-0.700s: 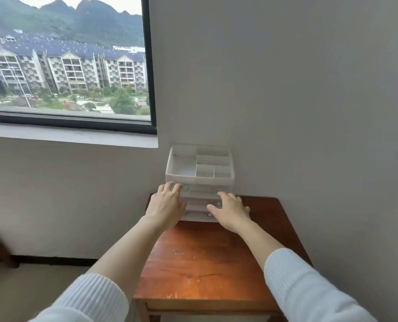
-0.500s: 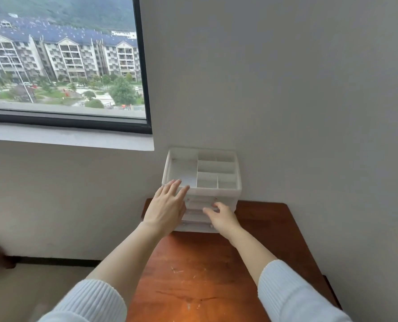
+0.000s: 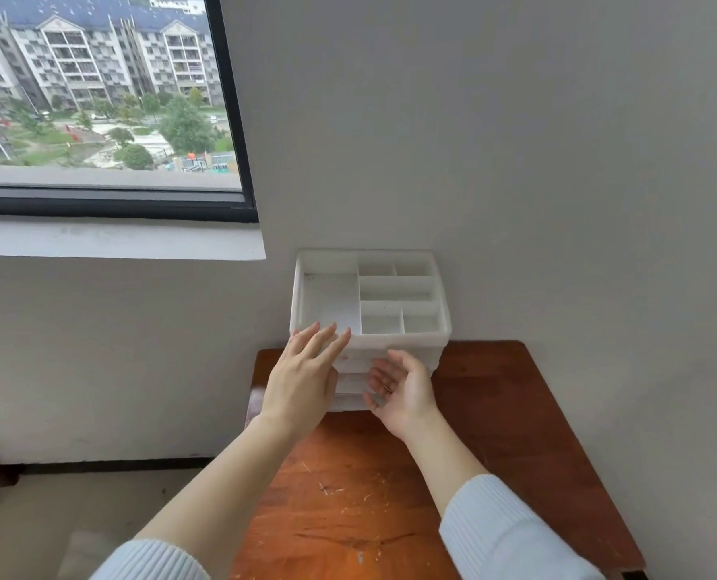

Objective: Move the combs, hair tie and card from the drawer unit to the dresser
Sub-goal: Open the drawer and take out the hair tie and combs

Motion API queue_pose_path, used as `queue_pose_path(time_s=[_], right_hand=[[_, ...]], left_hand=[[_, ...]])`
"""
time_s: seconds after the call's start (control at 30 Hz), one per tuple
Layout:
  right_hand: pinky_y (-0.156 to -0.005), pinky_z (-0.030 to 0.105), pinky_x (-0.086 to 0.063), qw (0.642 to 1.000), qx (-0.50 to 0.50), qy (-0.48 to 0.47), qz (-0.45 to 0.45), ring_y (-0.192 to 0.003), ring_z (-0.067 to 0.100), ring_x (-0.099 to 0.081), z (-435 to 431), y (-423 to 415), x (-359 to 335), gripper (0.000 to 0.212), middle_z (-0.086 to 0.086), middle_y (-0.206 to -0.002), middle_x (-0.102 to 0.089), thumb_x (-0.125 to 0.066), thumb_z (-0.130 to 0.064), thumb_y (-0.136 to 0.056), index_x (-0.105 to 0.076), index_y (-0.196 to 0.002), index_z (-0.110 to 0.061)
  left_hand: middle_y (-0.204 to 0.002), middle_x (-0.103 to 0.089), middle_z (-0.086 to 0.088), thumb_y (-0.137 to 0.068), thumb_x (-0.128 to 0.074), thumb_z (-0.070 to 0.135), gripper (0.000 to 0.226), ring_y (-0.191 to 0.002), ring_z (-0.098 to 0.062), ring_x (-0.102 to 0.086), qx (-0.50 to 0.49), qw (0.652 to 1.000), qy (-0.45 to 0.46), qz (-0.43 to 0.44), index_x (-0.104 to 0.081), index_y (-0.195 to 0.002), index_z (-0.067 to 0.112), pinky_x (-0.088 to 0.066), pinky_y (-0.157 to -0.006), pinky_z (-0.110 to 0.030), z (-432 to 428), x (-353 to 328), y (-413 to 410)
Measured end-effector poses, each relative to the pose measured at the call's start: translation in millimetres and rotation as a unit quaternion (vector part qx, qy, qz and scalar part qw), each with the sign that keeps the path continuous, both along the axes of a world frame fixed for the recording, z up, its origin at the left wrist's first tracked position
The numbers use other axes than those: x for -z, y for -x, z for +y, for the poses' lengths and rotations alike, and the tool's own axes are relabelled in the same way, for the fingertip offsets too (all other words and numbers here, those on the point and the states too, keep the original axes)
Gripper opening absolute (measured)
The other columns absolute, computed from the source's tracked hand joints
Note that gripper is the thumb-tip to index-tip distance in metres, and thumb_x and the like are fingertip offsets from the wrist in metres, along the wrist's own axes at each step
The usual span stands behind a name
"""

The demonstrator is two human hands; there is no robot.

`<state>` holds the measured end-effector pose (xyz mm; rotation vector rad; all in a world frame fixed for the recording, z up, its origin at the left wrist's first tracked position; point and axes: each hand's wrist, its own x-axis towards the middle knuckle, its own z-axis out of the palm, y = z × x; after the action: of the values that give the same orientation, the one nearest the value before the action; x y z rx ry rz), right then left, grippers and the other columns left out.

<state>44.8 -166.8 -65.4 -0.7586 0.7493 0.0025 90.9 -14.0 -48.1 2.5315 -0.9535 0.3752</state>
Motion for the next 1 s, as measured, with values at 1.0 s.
queue_pose_path(time_s=[1.0], right_hand=[[-0.062, 0.021, -0.052, 0.75, -0.28, 0.598, 0.033, -0.069, 0.008, -0.062, -11, 63, -59, 0.019, -0.001, -0.082, -0.07, -0.055, -0.029, -0.087, -0.069, -0.082, -0.018]], left_hand=[[-0.125, -0.062, -0.003, -0.086, -0.054, 0.017, 0.038, -0.112, -0.024, -0.056, 0.065, 0.983, -0.164, 0.05, -0.058, -0.124, 0.015, -0.058, -0.075, -0.037, -1, 0, 0]])
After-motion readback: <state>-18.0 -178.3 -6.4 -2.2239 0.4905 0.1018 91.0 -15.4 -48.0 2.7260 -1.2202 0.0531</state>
